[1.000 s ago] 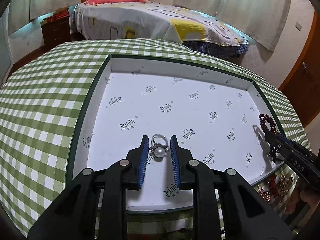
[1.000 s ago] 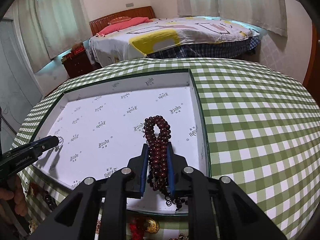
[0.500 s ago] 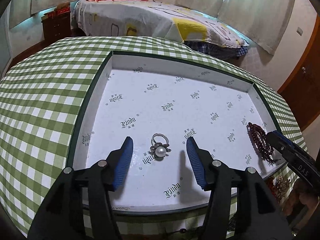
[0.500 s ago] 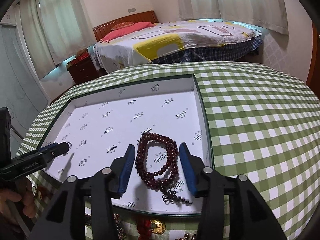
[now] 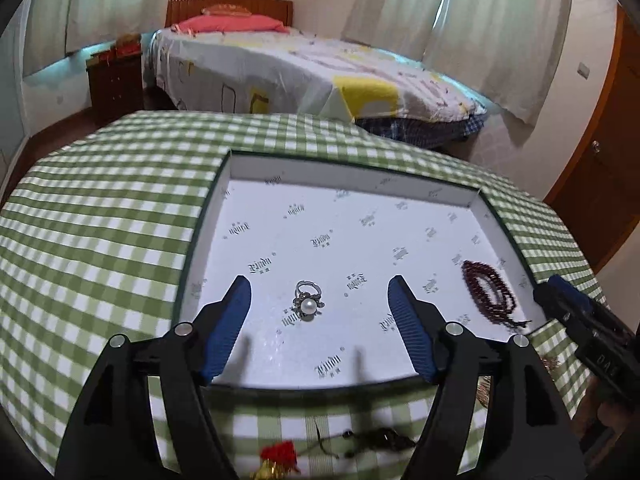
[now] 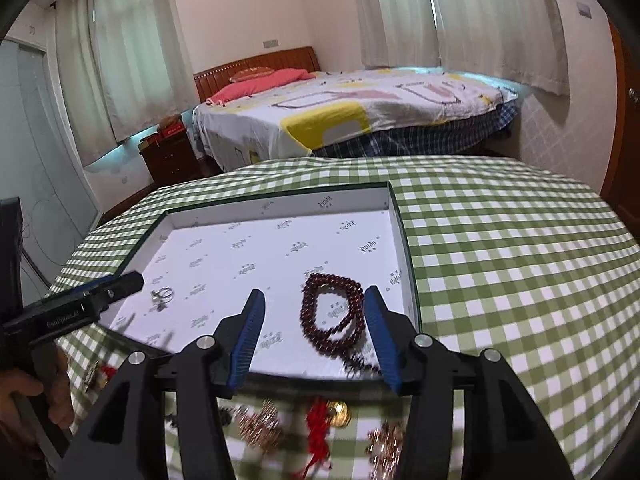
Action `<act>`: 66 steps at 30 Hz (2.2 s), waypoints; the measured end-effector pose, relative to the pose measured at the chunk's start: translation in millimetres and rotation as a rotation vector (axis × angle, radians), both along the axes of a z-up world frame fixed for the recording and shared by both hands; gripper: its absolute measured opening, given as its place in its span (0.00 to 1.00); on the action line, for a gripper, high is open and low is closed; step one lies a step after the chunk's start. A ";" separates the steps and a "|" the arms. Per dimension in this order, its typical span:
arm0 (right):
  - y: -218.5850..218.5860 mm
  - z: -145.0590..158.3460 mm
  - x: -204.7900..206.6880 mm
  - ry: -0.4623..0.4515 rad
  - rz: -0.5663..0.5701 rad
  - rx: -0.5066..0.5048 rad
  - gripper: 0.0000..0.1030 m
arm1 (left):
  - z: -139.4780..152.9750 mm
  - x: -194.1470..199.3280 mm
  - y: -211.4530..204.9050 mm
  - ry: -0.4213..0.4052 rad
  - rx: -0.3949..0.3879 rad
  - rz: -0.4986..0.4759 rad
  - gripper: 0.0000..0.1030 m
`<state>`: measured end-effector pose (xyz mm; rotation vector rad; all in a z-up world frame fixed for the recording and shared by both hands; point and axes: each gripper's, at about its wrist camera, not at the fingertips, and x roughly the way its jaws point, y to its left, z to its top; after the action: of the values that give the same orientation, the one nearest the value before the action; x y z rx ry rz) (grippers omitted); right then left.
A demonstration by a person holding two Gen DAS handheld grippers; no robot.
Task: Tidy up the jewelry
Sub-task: 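Place the pearl ring and bead bracelet into the box, opening both grippers, then grasp the pearl necklace with the left gripper while the right gripper grasps the jade bangle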
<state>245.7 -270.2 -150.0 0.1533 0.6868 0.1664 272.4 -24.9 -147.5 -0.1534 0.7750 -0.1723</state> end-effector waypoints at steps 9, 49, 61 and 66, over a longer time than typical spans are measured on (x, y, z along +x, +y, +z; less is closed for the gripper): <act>12.1 1.7 -54.0 -0.029 0.013 -0.028 0.50 | 18.5 -71.8 13.0 -0.085 0.002 0.050 0.67; 93.6 -42.9 -126.0 0.026 0.116 -0.113 0.71 | -9.1 -198.9 50.5 -0.120 0.033 0.144 0.68; 99.6 -57.3 -118.0 0.114 0.123 -0.152 0.67 | -18.8 -194.0 44.9 -0.088 0.029 0.129 0.70; 95.2 -54.9 -118.2 0.114 0.132 -0.129 0.67 | -18.5 -195.0 36.2 -0.092 0.038 0.101 0.75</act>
<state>127.5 -175.1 -204.9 -0.0071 0.8190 0.2404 77.4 11.3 -165.9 -0.1469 0.6773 -0.0681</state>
